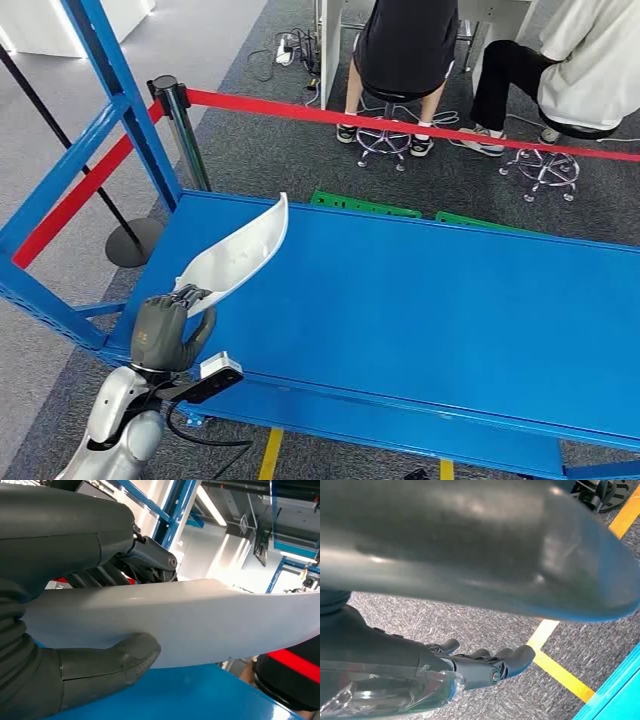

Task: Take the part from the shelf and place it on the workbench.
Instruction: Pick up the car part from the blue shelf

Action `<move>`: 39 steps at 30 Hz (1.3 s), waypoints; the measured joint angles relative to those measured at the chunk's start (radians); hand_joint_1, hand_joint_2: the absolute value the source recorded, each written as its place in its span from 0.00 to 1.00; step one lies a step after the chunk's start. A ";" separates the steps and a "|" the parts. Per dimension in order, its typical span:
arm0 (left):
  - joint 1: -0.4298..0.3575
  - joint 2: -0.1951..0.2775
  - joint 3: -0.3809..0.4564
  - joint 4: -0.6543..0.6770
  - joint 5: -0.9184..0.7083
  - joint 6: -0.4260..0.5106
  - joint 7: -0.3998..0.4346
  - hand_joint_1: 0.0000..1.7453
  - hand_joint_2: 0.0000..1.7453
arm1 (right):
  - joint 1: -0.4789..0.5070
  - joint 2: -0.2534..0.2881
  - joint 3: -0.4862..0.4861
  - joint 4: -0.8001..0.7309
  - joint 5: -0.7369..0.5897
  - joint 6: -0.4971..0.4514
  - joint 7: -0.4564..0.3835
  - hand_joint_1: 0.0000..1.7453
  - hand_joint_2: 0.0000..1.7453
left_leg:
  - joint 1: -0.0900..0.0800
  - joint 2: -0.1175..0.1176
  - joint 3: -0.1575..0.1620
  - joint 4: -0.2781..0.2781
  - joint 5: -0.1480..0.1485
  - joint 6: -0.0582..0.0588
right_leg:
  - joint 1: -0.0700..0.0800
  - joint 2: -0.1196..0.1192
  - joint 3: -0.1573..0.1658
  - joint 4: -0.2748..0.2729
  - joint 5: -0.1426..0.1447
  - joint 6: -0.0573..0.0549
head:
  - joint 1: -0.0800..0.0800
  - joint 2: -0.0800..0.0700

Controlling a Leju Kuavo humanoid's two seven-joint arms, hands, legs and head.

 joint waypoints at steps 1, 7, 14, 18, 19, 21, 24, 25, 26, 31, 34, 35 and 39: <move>0.001 0.000 0.000 -0.001 0.000 0.000 0.000 1.00 1.00 | 0.000 0.000 0.000 0.000 0.000 0.000 0.000 0.00 0.00 | 0.000 0.000 0.000 0.000 0.000 0.000 | 0.000 0.000 0.000 0.000 0.000 0.000 | 0.000 0.000; 0.007 0.000 0.000 -0.013 0.003 0.000 -0.004 1.00 1.00 | 0.000 0.004 0.000 0.000 0.000 -0.003 0.000 0.00 0.00 | 0.000 0.000 0.000 0.000 0.000 0.000 | 0.000 0.000 0.001 0.000 0.000 0.000 | 0.000 0.000; 0.071 -0.004 -0.014 -0.096 0.047 0.045 -0.077 1.00 1.00 | 0.001 0.014 -0.004 0.000 -0.012 0.002 -0.043 0.00 0.00 | -0.001 0.000 0.000 0.000 -0.002 0.000 | -0.001 0.000 0.001 0.000 0.000 0.001 | 0.000 0.000; 0.144 -0.006 -0.037 -0.179 0.081 0.110 -0.133 1.00 1.00 | 0.003 0.018 -0.013 0.000 -0.024 0.013 -0.063 0.00 0.00 | -0.004 0.000 0.000 0.001 -0.004 0.003 | -0.004 0.000 0.001 -0.001 -0.002 0.004 | 0.000 0.000; 0.163 -0.005 -0.044 -0.198 0.090 0.126 -0.149 1.00 1.00 | 0.003 0.018 -0.017 0.000 -0.026 0.014 -0.068 0.00 0.00 | -0.005 0.000 0.000 0.001 -0.005 0.005 | -0.005 0.000 0.001 -0.001 -0.003 0.005 | 0.000 0.000; 0.201 -0.003 -0.060 -0.232 0.121 0.159 -0.182 1.00 1.00 | 0.004 0.020 -0.024 0.000 -0.026 0.013 -0.075 0.00 0.00 | -0.008 0.000 0.000 0.001 -0.007 0.007 | -0.008 0.000 0.001 -0.001 -0.004 0.007 | 0.000 0.000; 0.256 0.001 -0.093 -0.271 0.177 0.205 -0.239 1.00 1.00 | 0.006 0.023 -0.029 0.000 -0.017 -0.004 -0.080 0.00 0.00 | -0.013 0.000 0.001 0.003 -0.010 0.015 | -0.013 0.000 0.002 -0.002 -0.006 0.013 | 0.000 0.000; 0.269 0.002 -0.105 -0.280 0.187 0.215 -0.252 1.00 1.00 | 0.007 0.024 -0.029 0.000 -0.013 -0.010 -0.081 0.00 0.00 | -0.015 0.000 0.001 0.004 -0.010 0.017 | -0.015 0.000 0.003 -0.003 -0.006 0.016 | 0.000 0.000; 0.279 0.003 -0.117 -0.286 0.192 0.223 -0.261 1.00 1.00 | 0.007 0.025 -0.030 0.000 -0.009 -0.015 -0.083 0.00 0.00 | -0.015 0.000 0.002 0.002 -0.009 0.021 | -0.016 0.000 0.004 -0.003 -0.005 0.020 | -0.001 0.000; 0.293 0.008 -0.163 -0.296 0.197 0.237 -0.272 1.00 1.00 | 0.005 0.027 -0.035 0.000 -0.011 -0.020 -0.089 0.00 0.00 | -0.005 0.013 0.008 -0.012 -0.001 0.034 | -0.015 -0.008 -0.076 0.175 -0.110 0.031 | 0.005 0.000; 0.295 0.013 -0.181 -0.297 0.191 0.237 -0.272 1.00 1.00 | 0.006 0.027 -0.048 0.000 -0.017 -0.035 -0.097 0.00 0.00 | -0.004 0.027 0.008 -0.011 -0.001 0.033 | -0.018 -0.010 -0.122 0.267 -0.118 0.037 | 0.005 0.000; 0.296 0.014 -0.187 -0.297 0.188 0.237 -0.272 1.00 1.00 | 0.006 0.027 -0.052 0.000 -0.014 -0.044 -0.101 0.00 0.00 | -0.002 0.032 0.008 -0.010 0.000 0.031 | -0.020 -0.014 -0.104 0.230 -0.086 0.040 | 0.005 0.000; 0.299 0.016 -0.200 -0.298 0.176 0.237 -0.271 1.00 1.00 | 0.000 0.029 -0.055 0.000 -0.006 -0.067 -0.100 0.00 0.00 | -0.006 0.050 0.005 0.004 0.000 0.006 | -0.018 -0.057 -0.010 0.038 -0.004 0.036 | 0.008 0.000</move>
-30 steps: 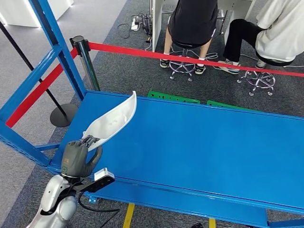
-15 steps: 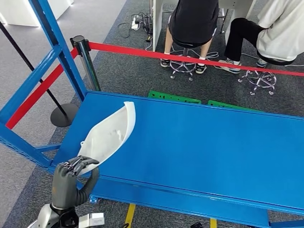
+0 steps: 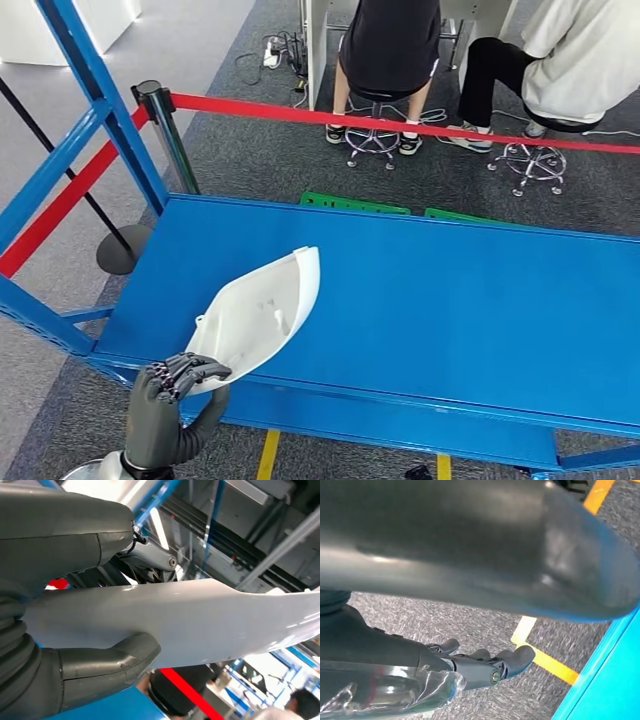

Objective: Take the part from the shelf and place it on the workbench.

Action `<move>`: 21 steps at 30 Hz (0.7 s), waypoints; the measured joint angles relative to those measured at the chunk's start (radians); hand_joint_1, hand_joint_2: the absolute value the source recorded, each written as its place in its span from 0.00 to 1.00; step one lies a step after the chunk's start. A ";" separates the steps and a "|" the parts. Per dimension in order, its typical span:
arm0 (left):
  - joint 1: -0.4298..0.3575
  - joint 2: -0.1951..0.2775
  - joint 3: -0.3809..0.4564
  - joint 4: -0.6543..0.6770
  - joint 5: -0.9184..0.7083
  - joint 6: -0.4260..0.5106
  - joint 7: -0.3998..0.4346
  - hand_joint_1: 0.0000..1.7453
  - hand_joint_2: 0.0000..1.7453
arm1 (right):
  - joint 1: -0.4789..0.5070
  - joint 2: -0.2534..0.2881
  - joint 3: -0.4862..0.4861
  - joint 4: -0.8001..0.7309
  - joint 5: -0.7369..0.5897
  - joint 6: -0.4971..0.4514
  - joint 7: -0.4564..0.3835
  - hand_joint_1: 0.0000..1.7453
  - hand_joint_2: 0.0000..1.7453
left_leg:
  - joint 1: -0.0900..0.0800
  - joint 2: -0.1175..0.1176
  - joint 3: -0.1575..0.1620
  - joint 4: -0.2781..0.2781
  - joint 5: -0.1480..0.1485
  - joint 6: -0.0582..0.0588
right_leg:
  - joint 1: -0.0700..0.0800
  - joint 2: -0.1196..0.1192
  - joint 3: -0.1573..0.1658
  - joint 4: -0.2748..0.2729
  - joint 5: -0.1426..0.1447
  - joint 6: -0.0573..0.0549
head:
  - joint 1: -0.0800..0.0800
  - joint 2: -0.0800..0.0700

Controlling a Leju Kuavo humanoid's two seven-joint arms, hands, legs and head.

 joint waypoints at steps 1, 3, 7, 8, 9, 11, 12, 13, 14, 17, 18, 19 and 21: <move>0.001 0.001 -0.002 -0.001 -0.001 0.000 0.001 1.00 1.00 | -0.001 0.001 -0.001 0.000 0.000 -0.008 0.002 0.00 0.00 | -0.002 0.004 -0.001 0.002 0.002 -0.006 | 0.002 0.002 -0.003 -0.003 -0.002 -0.009 | 0.000 0.000; 0.002 0.003 -0.003 -0.002 -0.004 0.001 0.002 1.00 1.00 | 0.000 0.002 -0.002 0.000 0.000 -0.022 0.008 0.00 0.00 | 0.001 0.010 -0.004 0.007 0.003 -0.016 | 0.000 0.019 -0.018 -0.001 0.005 -0.030 | 0.000 0.000; 0.003 0.004 -0.003 -0.002 -0.011 0.002 0.003 1.00 1.00 | -0.001 0.001 -0.004 0.000 0.001 -0.029 0.013 0.00 0.00 | 0.005 -0.024 -0.064 0.157 -0.127 -0.034 | 0.000 0.047 -0.049 -0.001 0.034 -0.061 | -0.003 0.000; 0.003 0.005 -0.003 -0.002 -0.011 0.002 0.003 1.00 1.00 | -0.001 0.001 -0.004 0.000 0.001 -0.030 0.013 0.00 0.00 | 0.005 -0.028 -0.085 0.223 -0.163 -0.035 | 0.002 0.055 -0.060 -0.001 0.042 -0.063 | -0.002 0.000; 0.003 0.005 -0.003 -0.002 -0.012 0.002 0.003 1.00 1.00 | 0.000 0.001 -0.005 0.000 0.002 -0.031 0.014 0.00 0.00 | 0.005 -0.031 -0.097 0.270 -0.183 -0.034 | 0.003 0.063 -0.071 -0.001 0.050 -0.063 | -0.002 0.000; 0.002 0.006 -0.003 -0.002 -0.013 0.002 0.003 1.00 1.00 | 0.001 0.001 -0.005 0.000 0.001 -0.034 0.015 0.00 0.00 | 0.005 -0.035 -0.068 0.257 -0.165 -0.027 | 0.005 0.082 -0.090 0.000 0.065 -0.060 | -0.002 0.000; 0.002 0.006 -0.003 -0.002 -0.013 0.002 0.003 1.00 1.00 | 0.001 0.001 -0.005 0.000 0.001 -0.035 0.015 0.00 0.00 | 0.005 -0.042 -0.026 0.197 -0.137 -0.022 | 0.006 0.093 -0.098 0.000 0.073 -0.058 | -0.002 0.000; 0.001 0.006 -0.003 -0.002 -0.014 0.002 0.003 1.00 1.00 | 0.000 0.001 -0.005 0.000 0.000 -0.035 0.015 0.00 0.00 | 0.005 -0.062 0.023 0.121 -0.116 -0.016 | 0.006 0.104 -0.106 0.000 0.082 -0.055 | -0.002 0.000; 0.001 0.006 -0.004 -0.003 -0.014 0.002 0.003 1.00 1.00 | -0.001 0.001 -0.005 0.000 0.000 -0.036 0.015 0.00 0.00 | 0.006 -0.083 0.064 0.056 -0.100 -0.012 | 0.006 0.113 -0.112 0.000 0.090 -0.051 | -0.001 0.000; -0.001 0.007 -0.005 -0.004 -0.014 0.003 0.004 1.00 1.00 | 0.001 0.001 -0.006 0.000 0.000 -0.038 0.014 0.00 0.00 | 0.003 -0.106 0.098 -0.013 -0.085 -0.008 | 0.004 0.138 -0.122 -0.010 0.118 -0.031 | -0.003 0.000; -0.001 0.007 -0.006 -0.004 -0.014 0.003 0.004 1.00 1.00 | 0.003 0.001 -0.006 0.000 -0.001 -0.039 0.014 0.00 0.00 | 0.004 -0.095 0.094 -0.017 -0.077 -0.002 | 0.002 0.143 -0.124 -0.013 0.124 -0.024 | -0.004 0.000; -0.002 0.007 -0.008 -0.005 -0.014 0.003 0.005 1.00 1.00 | 0.004 0.001 -0.008 0.000 -0.001 -0.040 0.014 0.00 0.00 | 0.005 -0.085 0.088 -0.020 -0.069 0.005 | 0.003 0.133 -0.130 -0.009 0.118 -0.018 | -0.003 0.000; -0.003 0.006 -0.011 -0.005 -0.014 0.003 0.007 1.00 1.00 | 0.004 0.001 -0.012 0.001 -0.002 -0.043 0.014 0.00 0.00 | 0.008 -0.060 0.071 -0.026 -0.049 0.018 | 0.005 0.088 -0.156 0.051 0.051 -0.009 | 0.002 0.000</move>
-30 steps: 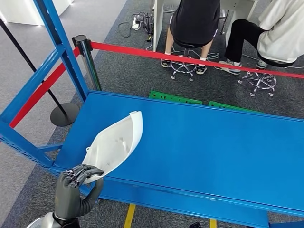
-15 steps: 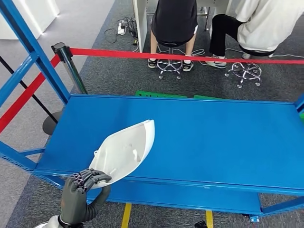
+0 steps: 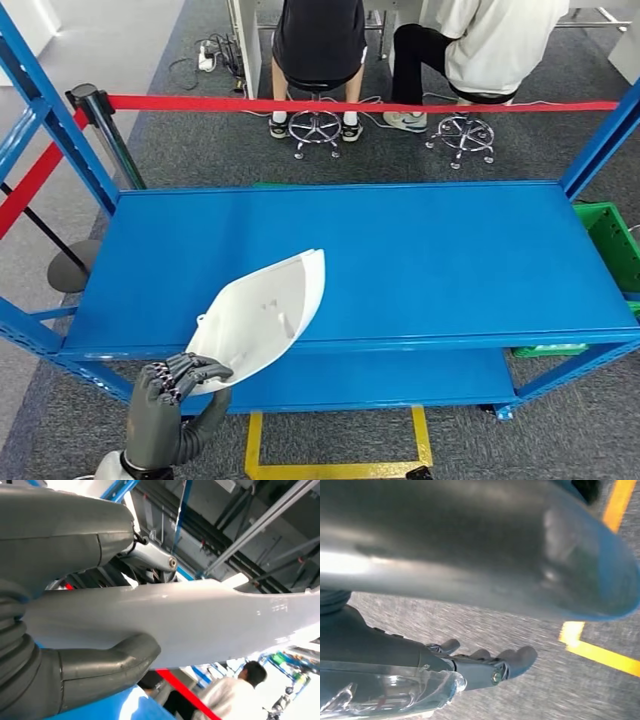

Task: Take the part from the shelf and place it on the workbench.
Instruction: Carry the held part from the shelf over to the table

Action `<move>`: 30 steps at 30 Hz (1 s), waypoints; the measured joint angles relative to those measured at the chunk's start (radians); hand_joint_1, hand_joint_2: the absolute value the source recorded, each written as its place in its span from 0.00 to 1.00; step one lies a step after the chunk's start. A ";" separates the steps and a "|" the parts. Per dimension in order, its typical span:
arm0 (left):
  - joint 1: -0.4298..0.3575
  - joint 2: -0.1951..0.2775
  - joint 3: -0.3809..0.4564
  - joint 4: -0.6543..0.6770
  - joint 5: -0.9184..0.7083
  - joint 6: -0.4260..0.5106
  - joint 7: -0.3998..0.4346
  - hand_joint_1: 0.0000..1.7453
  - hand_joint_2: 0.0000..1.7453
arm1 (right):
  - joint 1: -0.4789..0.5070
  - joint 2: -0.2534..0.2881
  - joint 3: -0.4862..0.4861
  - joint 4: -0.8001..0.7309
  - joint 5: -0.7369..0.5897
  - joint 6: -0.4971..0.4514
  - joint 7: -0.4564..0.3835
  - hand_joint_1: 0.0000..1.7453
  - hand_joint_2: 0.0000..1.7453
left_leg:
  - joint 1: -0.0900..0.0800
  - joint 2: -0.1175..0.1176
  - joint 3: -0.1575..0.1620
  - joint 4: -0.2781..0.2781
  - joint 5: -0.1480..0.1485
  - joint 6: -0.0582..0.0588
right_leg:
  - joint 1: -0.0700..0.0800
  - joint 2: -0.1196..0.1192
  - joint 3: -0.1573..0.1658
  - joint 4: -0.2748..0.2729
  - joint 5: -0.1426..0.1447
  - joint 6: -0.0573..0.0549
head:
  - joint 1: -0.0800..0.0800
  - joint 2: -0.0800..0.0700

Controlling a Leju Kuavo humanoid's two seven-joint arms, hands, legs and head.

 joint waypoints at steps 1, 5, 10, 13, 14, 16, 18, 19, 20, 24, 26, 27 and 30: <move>0.001 0.000 -0.001 0.000 0.000 0.000 0.002 1.00 1.00 | -0.001 0.000 -0.002 0.000 0.000 -0.001 0.000 0.00 0.00 | -0.002 0.012 -0.010 0.001 0.008 0.003 | 0.001 -0.025 -0.018 0.059 -0.053 0.004 | 0.003 0.000; 0.003 0.003 -0.003 0.000 0.000 0.000 0.004 1.00 1.00 | -0.003 0.000 -0.009 0.000 -0.003 -0.003 0.000 0.00 0.00 | -0.005 0.064 -0.053 0.004 0.041 0.002 | 0.000 -0.046 -0.011 0.210 -0.097 0.015 | 0.005 0.000; 0.002 0.005 -0.006 -0.001 0.000 0.001 0.005 1.00 1.00 | -0.008 0.001 -0.011 0.000 -0.003 -0.005 0.000 0.00 0.00 | -0.011 0.112 -0.079 0.013 0.073 -0.017 | 0.012 -0.105 0.197 -0.081 -0.071 -0.003 | 0.004 0.000; 0.000 0.006 -0.007 -0.002 0.000 0.001 0.006 1.00 1.00 | -0.007 0.001 -0.011 0.000 -0.003 -0.006 0.001 0.00 0.00 | -0.009 0.119 -0.083 0.016 0.077 -0.034 | 0.013 -0.084 0.180 -0.090 -0.056 -0.033 | 0.004 0.000; 0.000 0.006 -0.007 -0.002 0.000 0.001 0.006 1.00 1.00 | -0.006 0.001 -0.011 0.000 -0.004 -0.005 0.001 0.00 0.00 | -0.008 0.100 -0.092 0.031 0.054 -0.042 | 0.012 -0.077 0.170 -0.091 -0.046 -0.042 | 0.003 0.000; 0.001 0.006 -0.007 -0.002 0.000 0.001 0.008 1.00 1.00 | -0.007 0.002 -0.012 0.000 -0.004 -0.005 0.002 0.00 0.00 | -0.006 0.049 -0.124 0.124 -0.039 -0.053 | 0.009 -0.059 0.144 -0.091 -0.020 -0.054 | 0.000 0.000; 0.002 0.007 -0.007 -0.002 0.000 0.001 0.010 1.00 1.00 | -0.007 0.002 -0.012 0.000 -0.005 -0.003 0.003 0.00 0.00 | -0.005 0.027 -0.157 0.255 -0.122 -0.054 | 0.009 -0.038 0.112 -0.090 0.005 -0.057 | -0.001 0.000; 0.001 0.007 -0.007 -0.002 0.000 0.001 0.011 1.00 1.00 | -0.007 0.002 -0.012 0.000 -0.006 0.000 0.003 0.00 0.00 | -0.005 0.025 -0.159 0.294 -0.132 -0.053 | 0.009 -0.028 0.097 -0.090 0.016 -0.056 | -0.001 0.000; 0.001 0.008 -0.007 -0.002 0.000 0.001 0.011 1.00 1.00 | -0.006 0.002 -0.012 0.000 -0.008 0.003 0.003 0.00 0.00 | -0.005 0.024 -0.144 0.295 -0.119 -0.050 | 0.009 -0.017 0.083 -0.089 0.027 -0.055 | -0.001 0.000; -0.003 0.008 -0.007 -0.002 0.001 0.001 0.013 1.00 1.00 | -0.007 0.004 -0.017 0.000 -0.018 0.018 -0.003 0.00 0.00 | -0.002 -0.037 0.029 0.049 -0.039 -0.037 | 0.008 0.027 0.038 -0.088 0.071 -0.041 | -0.001 0.000; -0.004 0.008 -0.008 -0.002 0.001 0.001 0.014 1.00 1.00 | -0.007 0.004 -0.025 0.000 -0.029 0.025 -0.007 0.00 0.00 | -0.002 -0.063 0.064 -0.018 -0.047 -0.030 | 0.007 0.045 0.026 -0.093 0.094 -0.029 | 0.000 0.000; -0.004 0.009 -0.008 -0.002 0.001 0.001 0.015 1.00 1.00 | -0.005 0.004 -0.030 0.000 -0.036 0.030 -0.008 0.00 0.00 | -0.002 -0.054 0.061 -0.022 -0.043 -0.025 | 0.006 0.055 0.022 -0.097 0.106 -0.022 | 0.000 0.000; -0.006 0.009 -0.012 -0.001 0.001 0.001 0.017 1.00 1.00 | -0.002 0.004 -0.049 0.000 -0.064 0.053 -0.012 0.00 0.00 | -0.001 -0.015 0.040 -0.021 -0.019 -0.002 | 0.007 0.014 -0.005 -0.053 0.055 -0.007 | 0.004 0.000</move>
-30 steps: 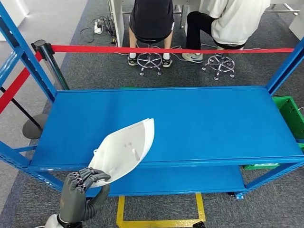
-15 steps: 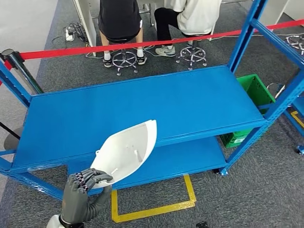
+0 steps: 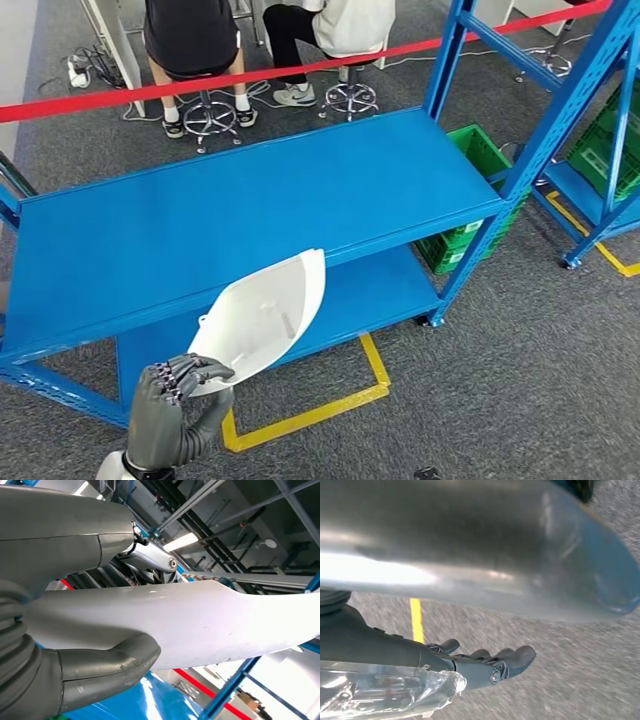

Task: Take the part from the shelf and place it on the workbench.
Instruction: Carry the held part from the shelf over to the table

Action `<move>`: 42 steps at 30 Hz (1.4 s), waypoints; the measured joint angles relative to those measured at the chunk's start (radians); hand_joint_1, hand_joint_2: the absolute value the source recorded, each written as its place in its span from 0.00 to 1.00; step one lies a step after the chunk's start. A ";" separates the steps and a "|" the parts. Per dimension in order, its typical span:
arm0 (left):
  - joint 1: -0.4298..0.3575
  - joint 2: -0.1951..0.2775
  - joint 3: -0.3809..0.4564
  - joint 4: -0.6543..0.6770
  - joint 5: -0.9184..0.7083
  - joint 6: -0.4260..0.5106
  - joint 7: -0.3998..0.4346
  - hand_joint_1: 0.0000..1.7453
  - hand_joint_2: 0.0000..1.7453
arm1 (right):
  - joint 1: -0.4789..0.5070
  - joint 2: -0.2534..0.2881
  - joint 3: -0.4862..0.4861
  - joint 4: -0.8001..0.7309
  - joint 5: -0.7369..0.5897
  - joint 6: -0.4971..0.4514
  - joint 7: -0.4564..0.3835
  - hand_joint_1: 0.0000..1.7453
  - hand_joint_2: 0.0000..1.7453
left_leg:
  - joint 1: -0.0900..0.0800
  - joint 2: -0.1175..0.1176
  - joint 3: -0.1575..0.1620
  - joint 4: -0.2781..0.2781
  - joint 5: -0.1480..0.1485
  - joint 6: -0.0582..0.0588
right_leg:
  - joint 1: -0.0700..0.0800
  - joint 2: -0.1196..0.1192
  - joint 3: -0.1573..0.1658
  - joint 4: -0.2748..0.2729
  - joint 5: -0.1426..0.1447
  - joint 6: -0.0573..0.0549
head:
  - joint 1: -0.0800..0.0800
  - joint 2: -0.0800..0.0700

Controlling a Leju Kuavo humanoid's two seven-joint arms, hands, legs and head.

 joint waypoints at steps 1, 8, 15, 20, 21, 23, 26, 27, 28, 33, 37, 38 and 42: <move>0.000 0.000 -0.001 0.000 0.000 0.000 0.001 1.00 1.00 | -0.001 0.000 -0.007 0.000 -0.008 0.005 -0.003 0.00 0.00 | -0.001 0.014 -0.008 0.000 0.008 0.005 | 0.000 -0.028 -0.018 0.057 -0.051 0.003 | 0.002 0.000; -0.002 0.001 -0.005 0.002 0.010 0.000 0.005 1.00 1.00 | -0.006 0.000 -0.031 0.000 0.001 0.068 -0.018 0.00 0.00 | -0.006 0.103 -0.085 0.014 0.060 -0.001 | -0.002 -0.088 0.101 0.109 -0.087 0.014 | 0.004 0.000; -0.017 0.005 -0.012 0.006 0.024 -0.001 0.005 1.00 1.00 | -0.006 0.000 -0.035 0.000 0.010 0.107 -0.020 0.00 0.00 | -0.004 0.105 -0.117 0.056 0.037 -0.037 | 0.009 -0.088 0.161 -0.056 -0.076 -0.038 | 0.000 0.000; -0.019 0.007 -0.012 0.011 0.040 -0.001 -0.006 1.00 1.00 | -0.011 0.000 -0.036 0.000 0.014 0.111 -0.021 0.00 0.00 | -0.003 0.039 -0.171 0.314 -0.122 -0.039 | 0.009 -0.036 0.086 -0.054 -0.013 -0.049 | -0.002 0.000; -0.019 0.007 -0.012 0.013 0.041 -0.001 -0.008 1.00 1.00 | -0.011 0.000 -0.036 0.000 0.014 0.111 -0.021 0.00 0.00 | -0.003 0.037 -0.151 0.305 -0.096 -0.037 | 0.009 -0.026 0.071 -0.053 0.000 -0.048 | -0.001 0.000; -0.022 0.007 -0.012 0.015 0.042 -0.001 -0.012 1.00 1.00 | -0.011 0.000 -0.036 0.000 0.015 0.111 -0.020 0.00 0.00 | -0.001 0.015 -0.068 0.195 -0.038 -0.033 | 0.007 -0.004 0.041 -0.050 0.024 -0.042 | -0.002 0.000; -0.027 0.006 -0.013 0.017 0.050 0.000 -0.018 1.00 1.00 | -0.013 0.000 -0.037 0.000 0.019 0.110 -0.020 0.00 0.00 | 0.001 -0.033 0.042 0.011 -0.045 -0.023 | 0.007 0.027 0.011 -0.048 0.062 -0.027 | -0.001 0.000; -0.029 0.006 -0.013 0.018 0.052 0.000 -0.020 1.00 1.00 | -0.012 0.000 -0.037 0.000 0.020 0.109 -0.020 0.00 0.00 | -0.001 -0.030 0.047 -0.004 -0.048 -0.019 | 0.006 0.036 0.007 -0.051 0.075 -0.020 | -0.002 0.000; -0.030 0.006 -0.013 0.019 0.054 0.000 -0.021 1.00 1.00 | -0.009 0.000 -0.037 0.000 0.021 0.108 -0.020 0.00 0.00 | -0.001 -0.020 0.038 0.000 -0.041 -0.014 | 0.004 0.040 0.003 -0.055 0.085 -0.014 | -0.003 0.000; -0.033 0.004 -0.015 0.026 0.056 0.000 -0.026 1.00 1.00 | -0.004 -0.001 -0.037 0.000 0.032 0.104 -0.017 0.00 0.00 | -0.004 0.042 -0.020 0.004 0.015 0.013 | 0.002 -0.051 -0.056 0.149 -0.111 0.013 | 0.010 0.000; -0.034 0.003 -0.015 0.033 0.058 0.000 -0.033 1.00 1.00 | -0.007 -0.001 -0.037 0.000 0.039 0.104 -0.017 0.00 0.00 | -0.006 0.095 -0.082 0.013 0.058 0.007 | -0.005 -0.063 -0.004 0.252 -0.091 0.023 | 0.010 0.000; -0.035 0.003 -0.015 0.034 0.058 0.000 -0.036 1.00 1.00 | -0.007 -0.001 -0.037 0.000 0.040 0.103 -0.017 0.00 0.00 | -0.006 0.105 -0.097 0.018 0.067 0.003 | -0.006 -0.077 0.053 0.191 -0.075 0.025 | 0.010 0.000; -0.038 0.000 -0.016 0.037 0.065 0.000 -0.043 1.00 1.00 | -0.016 -0.002 -0.038 0.000 0.049 0.101 -0.017 0.00 0.00 | -0.006 0.139 -0.124 0.029 0.100 -0.017 | 0.010 -0.111 0.215 -0.054 -0.120 0.006 | 0.004 0.000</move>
